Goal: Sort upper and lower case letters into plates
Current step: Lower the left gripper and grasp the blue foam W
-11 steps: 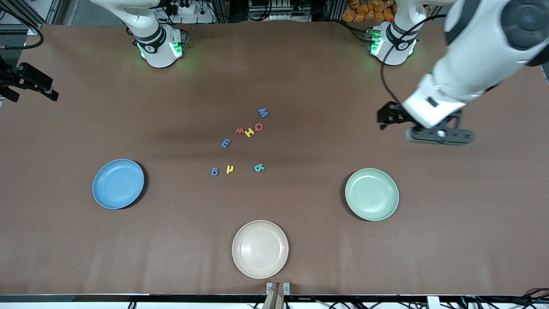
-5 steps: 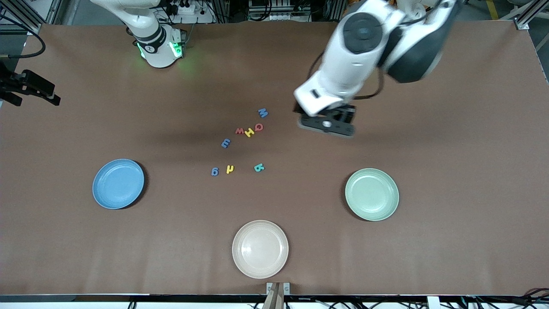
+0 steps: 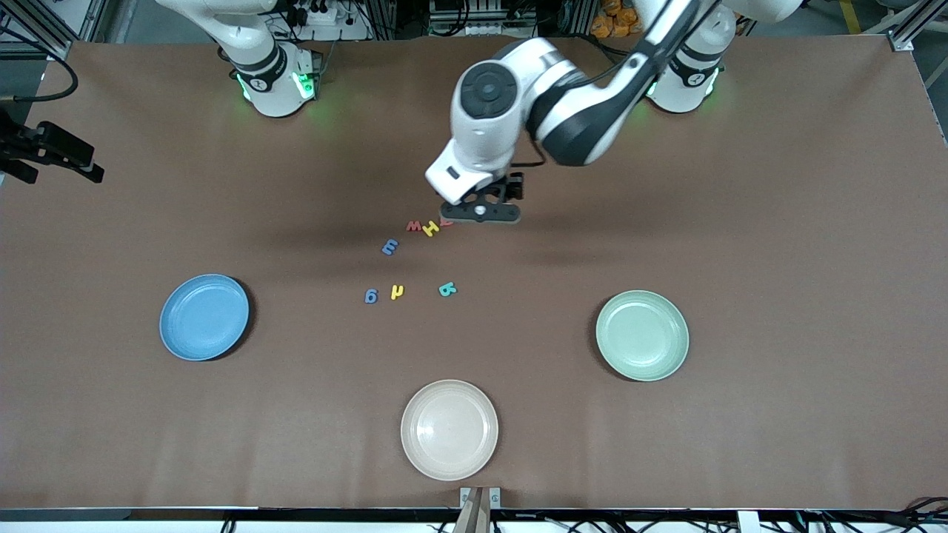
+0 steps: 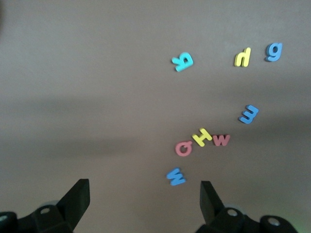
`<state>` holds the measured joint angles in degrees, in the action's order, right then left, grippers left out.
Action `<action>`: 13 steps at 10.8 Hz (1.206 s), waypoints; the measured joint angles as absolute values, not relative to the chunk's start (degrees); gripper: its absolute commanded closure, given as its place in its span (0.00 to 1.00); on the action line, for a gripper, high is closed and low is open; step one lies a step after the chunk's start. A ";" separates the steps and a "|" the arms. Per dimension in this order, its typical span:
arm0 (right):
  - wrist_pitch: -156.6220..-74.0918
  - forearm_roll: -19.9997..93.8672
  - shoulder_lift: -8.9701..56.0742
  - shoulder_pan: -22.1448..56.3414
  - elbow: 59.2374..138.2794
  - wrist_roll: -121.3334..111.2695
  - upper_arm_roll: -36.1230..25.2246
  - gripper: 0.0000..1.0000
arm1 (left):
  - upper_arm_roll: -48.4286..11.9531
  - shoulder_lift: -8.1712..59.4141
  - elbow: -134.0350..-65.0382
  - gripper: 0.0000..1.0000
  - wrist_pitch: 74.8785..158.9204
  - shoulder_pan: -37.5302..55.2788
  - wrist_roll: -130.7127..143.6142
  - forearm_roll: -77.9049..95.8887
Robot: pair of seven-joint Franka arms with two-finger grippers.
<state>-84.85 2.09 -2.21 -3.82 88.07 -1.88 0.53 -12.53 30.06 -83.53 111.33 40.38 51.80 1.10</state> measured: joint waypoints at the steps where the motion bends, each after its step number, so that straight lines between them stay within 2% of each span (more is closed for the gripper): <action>1: -84.84 2.08 -2.19 -3.97 88.08 -1.88 0.50 0.00 | -12.48 32.13 -83.52 0.00 113.15 41.94 56.46 1.06; 6: -84.82 2.08 -2.03 -4.12 88.07 -1.88 0.37 0.00 | -12.35 38.45 -83.99 0.00 116.03 45.51 69.74 0.94; 10: -84.82 2.09 -1.78 -4.15 88.07 -1.88 0.36 0.00 | -12.31 38.85 -91.80 0.00 124.11 47.47 76.90 -1.23; 13: -84.81 2.09 -1.76 -4.15 88.08 -1.88 0.36 0.00 | -12.29 38.68 -94.22 0.00 125.39 47.59 78.11 -2.20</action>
<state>-84.81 2.09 -1.76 -4.15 88.08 -1.88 0.36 -12.29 38.68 -94.22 125.39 47.59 78.11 -2.20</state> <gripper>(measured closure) 0.000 0.000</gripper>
